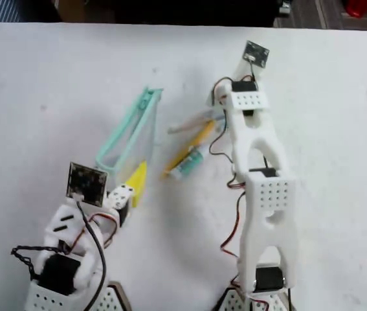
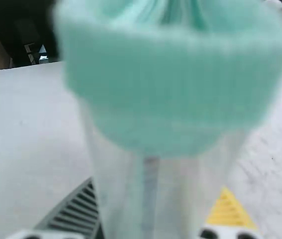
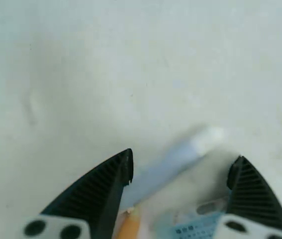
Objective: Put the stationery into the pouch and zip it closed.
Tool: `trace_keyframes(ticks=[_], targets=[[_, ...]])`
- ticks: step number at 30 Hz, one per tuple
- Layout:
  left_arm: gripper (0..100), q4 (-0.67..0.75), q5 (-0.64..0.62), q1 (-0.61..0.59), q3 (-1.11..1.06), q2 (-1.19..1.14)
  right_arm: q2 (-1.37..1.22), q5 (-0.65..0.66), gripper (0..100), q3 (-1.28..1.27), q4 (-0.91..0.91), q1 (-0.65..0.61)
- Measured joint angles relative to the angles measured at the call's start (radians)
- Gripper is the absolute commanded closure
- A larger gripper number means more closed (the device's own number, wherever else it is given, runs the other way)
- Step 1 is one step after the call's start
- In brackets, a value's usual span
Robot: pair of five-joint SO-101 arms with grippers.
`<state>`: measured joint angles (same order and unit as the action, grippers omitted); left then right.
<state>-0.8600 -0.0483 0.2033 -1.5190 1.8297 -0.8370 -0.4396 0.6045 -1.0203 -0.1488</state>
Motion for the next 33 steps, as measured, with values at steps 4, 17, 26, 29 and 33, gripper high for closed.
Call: trace_keyframes(ticks=[4,17,26,29,33], targets=[[80,0.000,0.000,0.000,0.000,0.000,-0.012,-0.002,71.2,0.049,-0.098,-0.038],[80,0.000,0.000,0.000,0.000,0.000,-0.055,-0.002,71.2,0.075,-0.097,-0.063],[80,0.000,0.000,0.000,0.000,0.000,-0.057,-0.002,72.3,0.075,-0.075,-0.041],[80,0.000,0.000,0.000,0.000,0.000,-0.057,-0.002,80.0,0.075,-0.075,-0.037],[80,0.000,0.000,0.000,0.000,0.000,-0.057,-0.002,89.4,0.075,-0.077,-0.005]])
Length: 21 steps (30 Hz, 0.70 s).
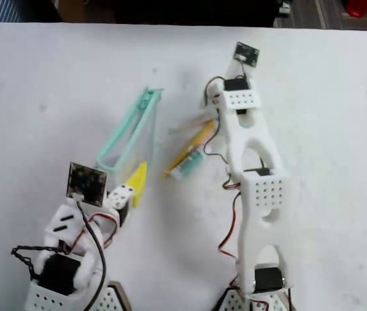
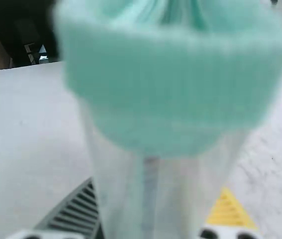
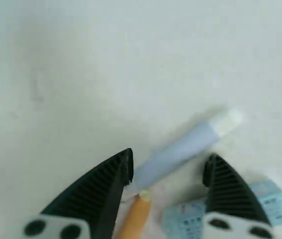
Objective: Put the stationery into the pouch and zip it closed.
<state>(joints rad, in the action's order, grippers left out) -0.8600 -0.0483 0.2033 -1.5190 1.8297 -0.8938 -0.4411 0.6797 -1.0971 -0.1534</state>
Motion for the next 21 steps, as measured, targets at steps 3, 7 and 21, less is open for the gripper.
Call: trace_keyframes(ticks=[3,7,21], targets=[[80,0.000,0.000,0.000,0.000,0.000,0.000,0.000,93.9,0.000,0.000,0.005],[80,0.000,0.000,0.000,0.000,0.000,-0.003,0.000,98.2,0.002,0.002,0.005],[80,0.000,0.000,0.000,0.000,0.000,-0.005,0.000,98.1,0.008,-0.032,0.003]])
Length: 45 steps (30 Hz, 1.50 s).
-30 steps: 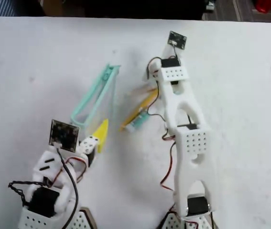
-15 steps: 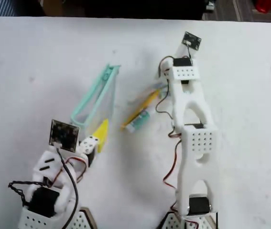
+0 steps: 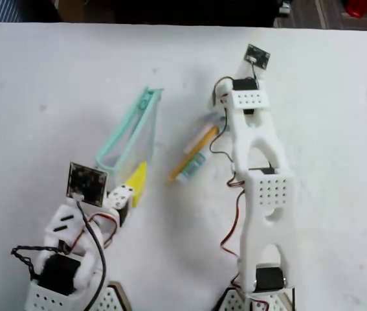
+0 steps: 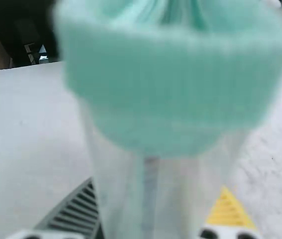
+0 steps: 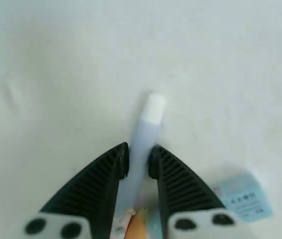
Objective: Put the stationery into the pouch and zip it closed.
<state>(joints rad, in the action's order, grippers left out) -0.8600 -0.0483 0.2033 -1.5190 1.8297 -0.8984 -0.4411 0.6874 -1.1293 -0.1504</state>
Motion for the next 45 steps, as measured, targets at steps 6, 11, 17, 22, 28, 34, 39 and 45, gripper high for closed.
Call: trace_keyframes(ticks=[6,11,17,22,28,34,39,45], targets=[[80,0.000,0.000,0.000,0.000,0.000,0.014,0.000,98.1,0.046,-0.143,0.006],[80,0.000,0.000,0.000,0.000,0.000,0.058,0.000,98.1,0.046,-0.196,0.038],[80,0.000,0.000,0.000,0.000,0.000,0.069,0.000,98.1,0.057,-0.230,0.046],[80,0.000,0.000,0.000,0.000,0.000,0.144,0.000,98.1,0.103,-0.338,0.046],[80,0.000,0.000,0.000,0.000,0.000,0.233,0.000,98.1,0.104,-0.399,0.046],[80,0.000,0.000,0.000,0.000,0.000,0.269,0.000,98.1,0.104,-0.417,0.046],[80,-0.002,0.000,0.000,0.000,0.000,0.269,0.026,98.1,0.104,-0.417,0.046],[80,-0.002,-0.017,0.000,0.000,0.000,0.350,0.031,98.1,0.141,-0.417,0.048]])
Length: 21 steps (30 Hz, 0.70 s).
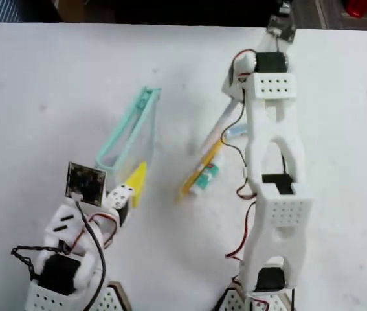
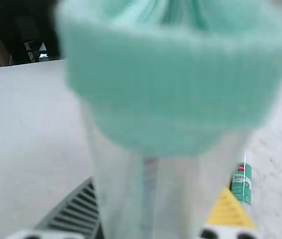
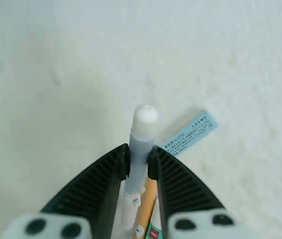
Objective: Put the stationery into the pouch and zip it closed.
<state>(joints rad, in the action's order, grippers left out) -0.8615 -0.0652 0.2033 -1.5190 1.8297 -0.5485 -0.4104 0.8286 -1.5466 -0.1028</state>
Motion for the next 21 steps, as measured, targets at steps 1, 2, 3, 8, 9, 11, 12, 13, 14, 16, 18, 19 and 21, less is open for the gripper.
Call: trace_keyframes(ticks=[1,2,3,8,9,11,12,13,14,16,18,19,21], targets=[[80,0.000,0.000,0.000,0.000,0.000,0.028,0.000,98.1,0.003,0.000,-0.002],[80,0.000,0.000,0.000,0.000,0.000,0.057,0.000,98.1,0.005,0.000,-0.002],[80,0.000,0.000,0.000,0.000,0.000,0.086,0.003,98.1,0.005,0.000,-0.002],[80,-0.012,0.000,0.000,0.002,0.000,0.252,0.101,98.1,0.005,-0.048,-0.034],[80,-0.018,0.000,0.000,0.005,0.000,0.290,0.117,98.1,0.005,-0.057,-0.044],[80,-0.034,0.000,0.000,0.006,0.003,0.364,0.143,98.1,0.006,-0.069,-0.060],[80,-0.040,0.000,0.000,0.009,0.003,0.399,0.153,98.1,0.006,-0.071,-0.064],[80,-0.044,0.000,0.000,0.011,0.003,0.433,0.166,98.1,0.006,-0.071,-0.064],[80,-0.046,0.006,0.000,0.011,0.003,0.463,0.180,98.1,0.006,-0.071,-0.064],[80,-0.048,0.031,0.000,0.011,0.003,0.525,0.203,98.1,0.006,-0.071,-0.068],[80,-0.048,0.043,0.000,0.011,0.003,0.582,0.218,98.1,0.006,-0.071,-0.071],[80,-0.048,0.046,0.000,0.011,0.002,0.609,0.221,98.1,0.006,-0.071,-0.071],[80,-0.048,0.049,0.000,0.011,0.002,0.663,0.226,98.2,0.006,-0.071,-0.071]])
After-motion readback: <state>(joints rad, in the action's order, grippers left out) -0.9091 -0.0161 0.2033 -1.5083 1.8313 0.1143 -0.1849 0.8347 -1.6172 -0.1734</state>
